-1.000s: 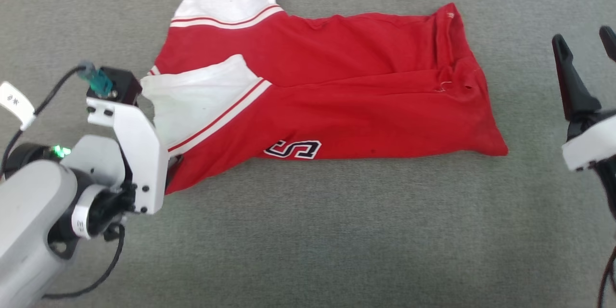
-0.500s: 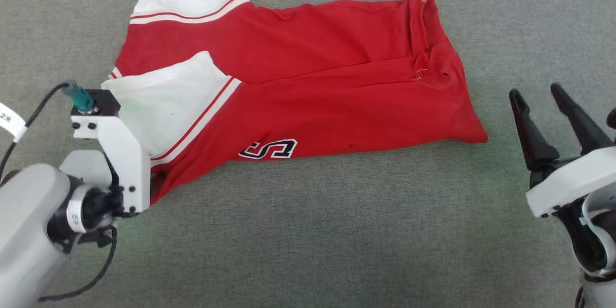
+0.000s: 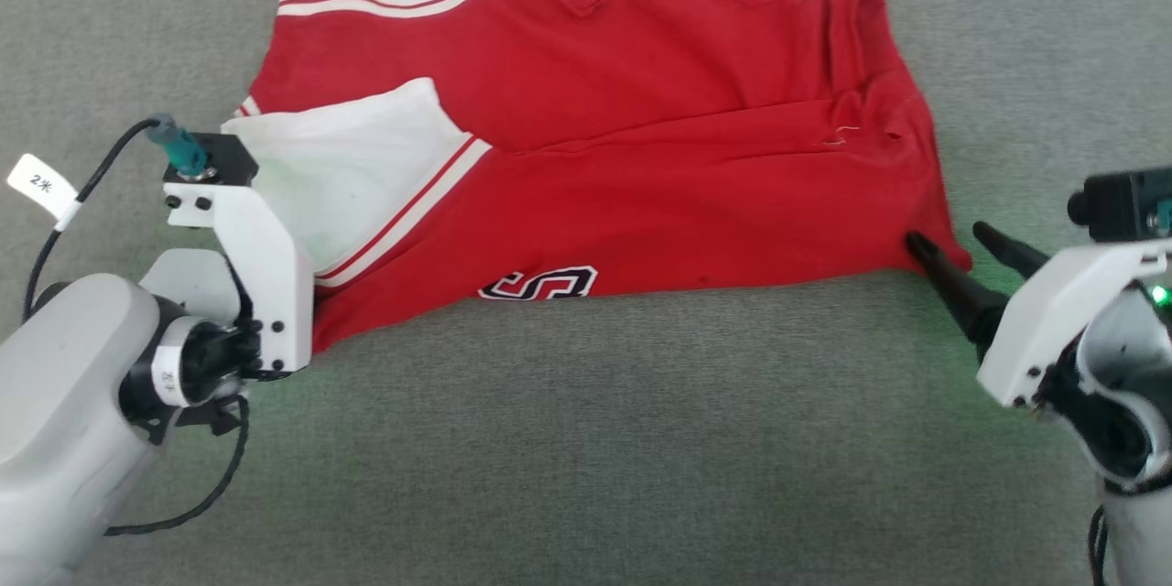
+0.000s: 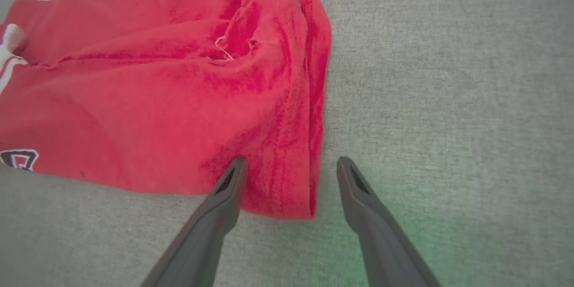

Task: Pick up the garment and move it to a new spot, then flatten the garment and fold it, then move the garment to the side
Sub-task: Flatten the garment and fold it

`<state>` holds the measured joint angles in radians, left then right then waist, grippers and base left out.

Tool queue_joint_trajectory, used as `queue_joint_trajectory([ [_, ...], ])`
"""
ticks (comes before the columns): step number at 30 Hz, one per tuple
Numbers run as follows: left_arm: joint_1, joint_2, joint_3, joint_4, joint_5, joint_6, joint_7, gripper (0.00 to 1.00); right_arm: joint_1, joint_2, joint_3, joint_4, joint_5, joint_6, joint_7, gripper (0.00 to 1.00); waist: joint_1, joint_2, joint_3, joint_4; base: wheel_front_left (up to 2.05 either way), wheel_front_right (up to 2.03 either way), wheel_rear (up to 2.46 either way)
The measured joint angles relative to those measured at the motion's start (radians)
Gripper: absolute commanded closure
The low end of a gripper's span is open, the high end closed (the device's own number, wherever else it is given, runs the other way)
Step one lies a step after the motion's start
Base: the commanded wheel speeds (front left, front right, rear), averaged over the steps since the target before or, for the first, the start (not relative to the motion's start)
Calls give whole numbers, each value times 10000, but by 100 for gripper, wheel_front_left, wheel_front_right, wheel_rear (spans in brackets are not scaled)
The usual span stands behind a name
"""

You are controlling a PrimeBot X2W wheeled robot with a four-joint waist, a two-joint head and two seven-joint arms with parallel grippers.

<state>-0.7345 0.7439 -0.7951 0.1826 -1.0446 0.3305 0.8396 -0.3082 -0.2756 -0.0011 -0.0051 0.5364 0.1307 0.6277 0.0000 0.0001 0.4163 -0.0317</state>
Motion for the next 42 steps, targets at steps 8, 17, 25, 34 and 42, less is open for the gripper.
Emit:
queue_joint_trajectory([
  [8,-221,-339,-111,21,92,-226,-130,100,-1136,-171,61,1083,-389,0,1615,0,0,0,191,434,0,0,0],
  [17,-338,-594,-107,242,113,-405,-443,100,-1813,-713,669,1674,-153,-27,3440,100,0,0,277,730,0,0,0],
  [25,-159,-207,54,-297,63,-157,-504,100,-1498,-1340,591,1014,619,2,4029,100,0,-1,-3,789,0,0,0],
  [34,563,943,215,-2190,59,767,-132,100,-433,-1904,-35,-424,1250,2,4955,100,0,-1,-433,916,0,0,0],
  [42,1901,1636,46,-3818,-111,1873,150,100,1105,-1825,-700,-1555,1383,2,5706,100,0,-1,-639,1026,0,0,0],
])
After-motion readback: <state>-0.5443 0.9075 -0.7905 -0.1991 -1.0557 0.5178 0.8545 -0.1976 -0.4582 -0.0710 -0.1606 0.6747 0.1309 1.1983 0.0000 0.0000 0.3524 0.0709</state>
